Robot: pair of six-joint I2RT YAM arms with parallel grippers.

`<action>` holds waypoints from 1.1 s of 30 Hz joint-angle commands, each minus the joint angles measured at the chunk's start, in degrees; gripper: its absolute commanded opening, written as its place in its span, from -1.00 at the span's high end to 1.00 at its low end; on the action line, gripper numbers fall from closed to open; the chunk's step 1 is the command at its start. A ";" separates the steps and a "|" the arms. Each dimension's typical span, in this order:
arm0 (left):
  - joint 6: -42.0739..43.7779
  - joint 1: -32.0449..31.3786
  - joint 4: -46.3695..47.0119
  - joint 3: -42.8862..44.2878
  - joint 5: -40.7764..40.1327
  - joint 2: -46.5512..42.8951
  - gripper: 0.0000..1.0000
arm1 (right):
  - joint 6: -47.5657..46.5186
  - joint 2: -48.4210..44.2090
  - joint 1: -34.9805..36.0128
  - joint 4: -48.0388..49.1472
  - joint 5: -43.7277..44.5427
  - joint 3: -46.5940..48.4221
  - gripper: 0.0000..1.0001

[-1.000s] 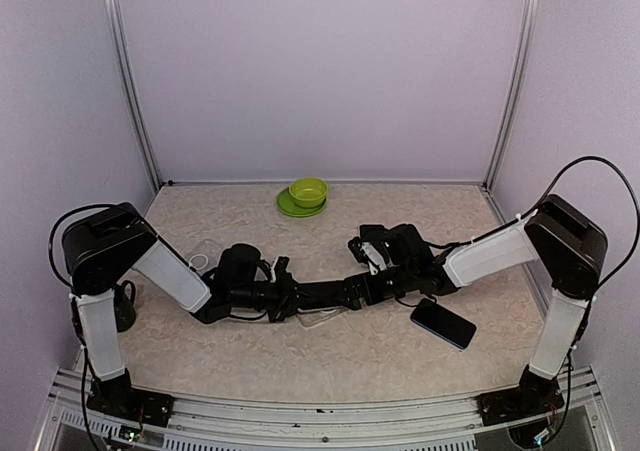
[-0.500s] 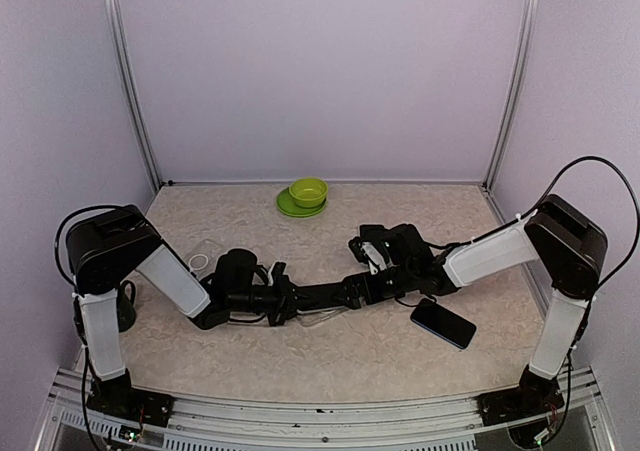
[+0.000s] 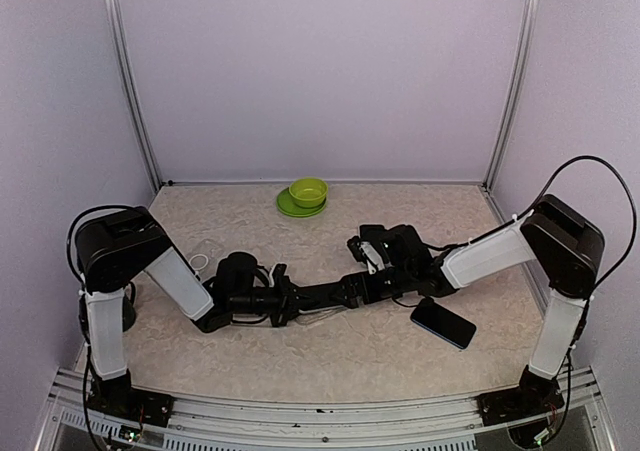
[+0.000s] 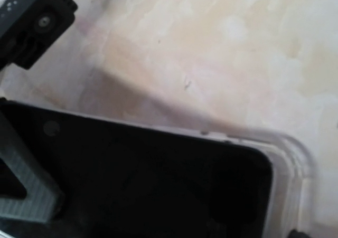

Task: Put the phone into the phone case
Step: Install the phone on the phone case.

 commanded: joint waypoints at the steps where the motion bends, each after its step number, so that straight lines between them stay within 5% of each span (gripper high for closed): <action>1: -1.60 -0.60 -1.98 -1.17 -1.22 2.66 1.00 | 1.36 1.86 1.99 2.13 -3.28 -1.05 -0.93; 33: 4.70 0.01 3.21 -0.87 3.24 5.52 1.00 | -1.35 0.38 2.26 -1.80 -3.49 -0.06 -0.96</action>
